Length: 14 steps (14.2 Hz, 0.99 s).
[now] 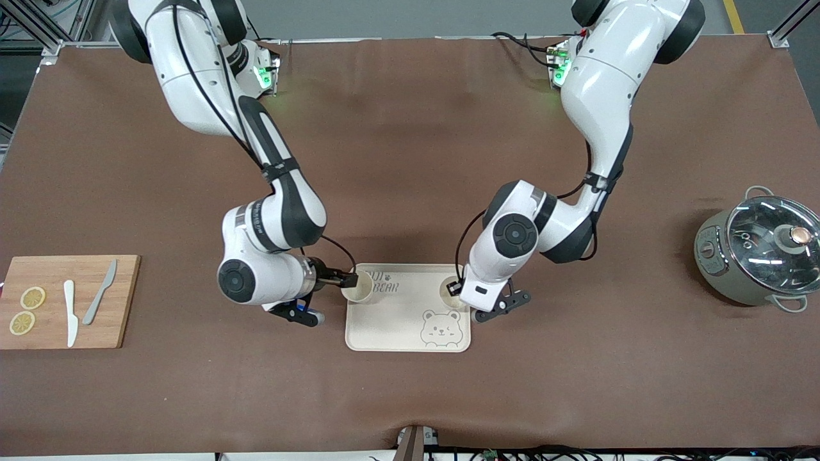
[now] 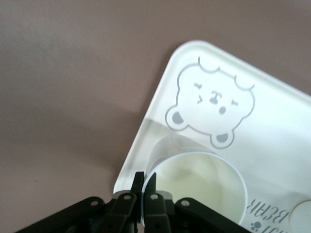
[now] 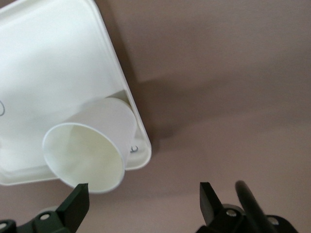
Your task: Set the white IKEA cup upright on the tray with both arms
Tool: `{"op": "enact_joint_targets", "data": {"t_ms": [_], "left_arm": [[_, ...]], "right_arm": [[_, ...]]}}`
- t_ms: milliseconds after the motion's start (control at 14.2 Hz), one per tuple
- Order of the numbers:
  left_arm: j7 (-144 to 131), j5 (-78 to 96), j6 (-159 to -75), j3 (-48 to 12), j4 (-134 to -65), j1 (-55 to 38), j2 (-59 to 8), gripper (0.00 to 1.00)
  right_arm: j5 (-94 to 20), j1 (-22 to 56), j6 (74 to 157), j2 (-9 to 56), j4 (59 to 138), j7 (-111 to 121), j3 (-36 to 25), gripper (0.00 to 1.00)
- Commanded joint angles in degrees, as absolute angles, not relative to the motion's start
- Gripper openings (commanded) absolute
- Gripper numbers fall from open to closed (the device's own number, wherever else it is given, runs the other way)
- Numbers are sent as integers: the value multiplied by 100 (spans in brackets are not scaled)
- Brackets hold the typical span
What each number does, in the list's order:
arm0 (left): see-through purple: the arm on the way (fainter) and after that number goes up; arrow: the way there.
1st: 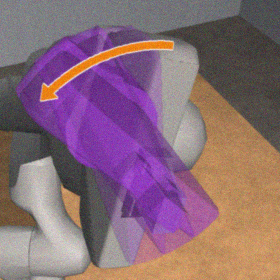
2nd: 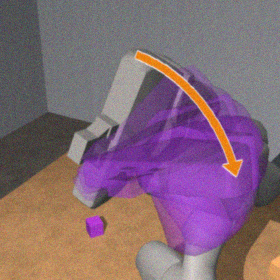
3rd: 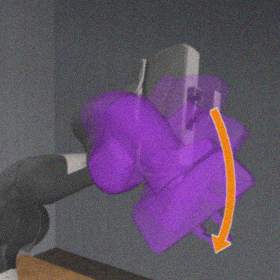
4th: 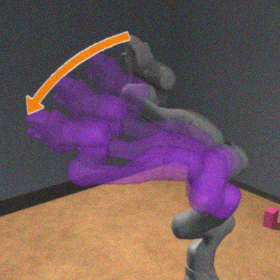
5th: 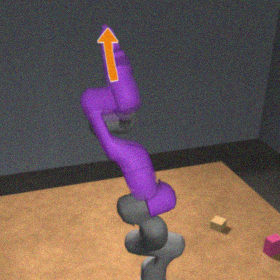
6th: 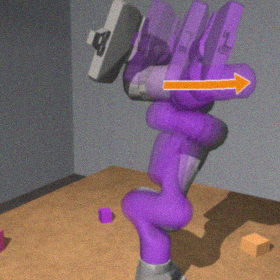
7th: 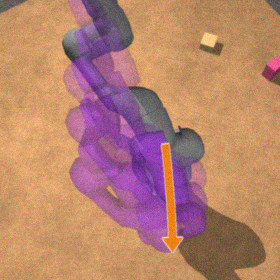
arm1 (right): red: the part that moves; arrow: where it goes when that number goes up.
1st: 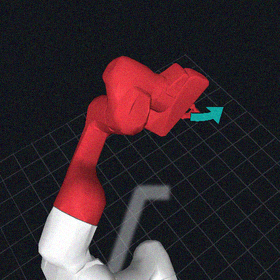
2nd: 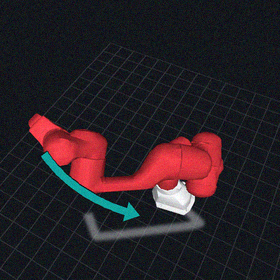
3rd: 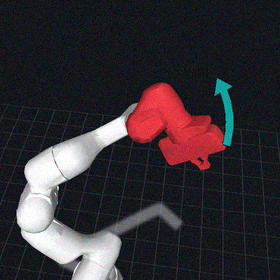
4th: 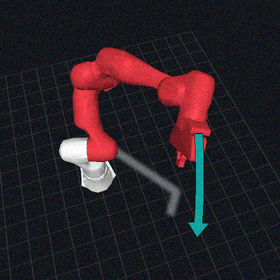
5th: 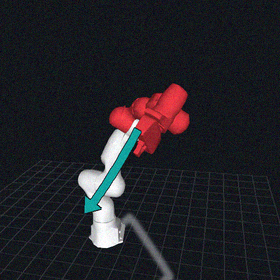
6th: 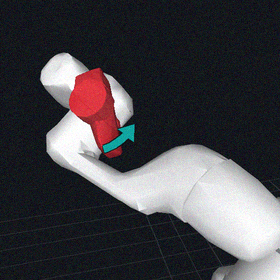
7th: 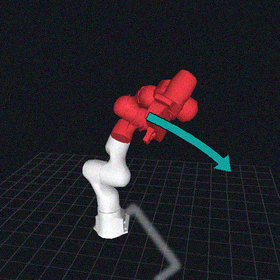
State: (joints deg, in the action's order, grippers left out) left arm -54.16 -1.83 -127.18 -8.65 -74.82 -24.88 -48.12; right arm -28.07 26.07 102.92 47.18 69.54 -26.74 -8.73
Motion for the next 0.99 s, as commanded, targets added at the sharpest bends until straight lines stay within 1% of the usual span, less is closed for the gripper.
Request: {"op": "enact_joint_targets", "data": {"t_ms": [0,70,141,211,352,493,563,775,915], "left_arm": [[-5555,-290,-12595,-782,-7286,-2558,-4983,0],[-5555,-290,-12595,-782,-7286,-2540,-4983,10],[-5555,-290,-12595,-782,-7286,-2540,-4975,45],[-5546,-299,-12595,-774,-7286,-2523,-4957,99],[-5546,-299,-12595,-773,-7277,-2461,-4878,100],[-5528,-299,-12586,-512,-7277,-2496,-4686,100],[-5511,-299,-12551,-484,-7277,-2470,-4571,100],[-5371,-308,-12078,-229,-7277,-2443,-4229,100],[-5108,-308,-11622,-62,-7321,-2365,-3878,100]], "right_arm": [[-2883,1849,9389,4527,6400,-2663,-914,100],[-2883,1524,9352,4492,6207,-2637,-914,100],[-2892,1164,9352,4413,6057,-2611,-897,100],[-2900,899,9369,4334,5943,-2541,-879,100],[-2865,625,9500,4263,5688,-2514,-949,100],[-2857,187,9318,4123,5546,-2479,-976,100],[-2848,45,9029,4044,5546,-2235,-993,100],[-2777,-341,8510,3903,5546,-1784,-993,100],[-2777,-395,8411,3876,5537,-1775,-1002,100]]}}
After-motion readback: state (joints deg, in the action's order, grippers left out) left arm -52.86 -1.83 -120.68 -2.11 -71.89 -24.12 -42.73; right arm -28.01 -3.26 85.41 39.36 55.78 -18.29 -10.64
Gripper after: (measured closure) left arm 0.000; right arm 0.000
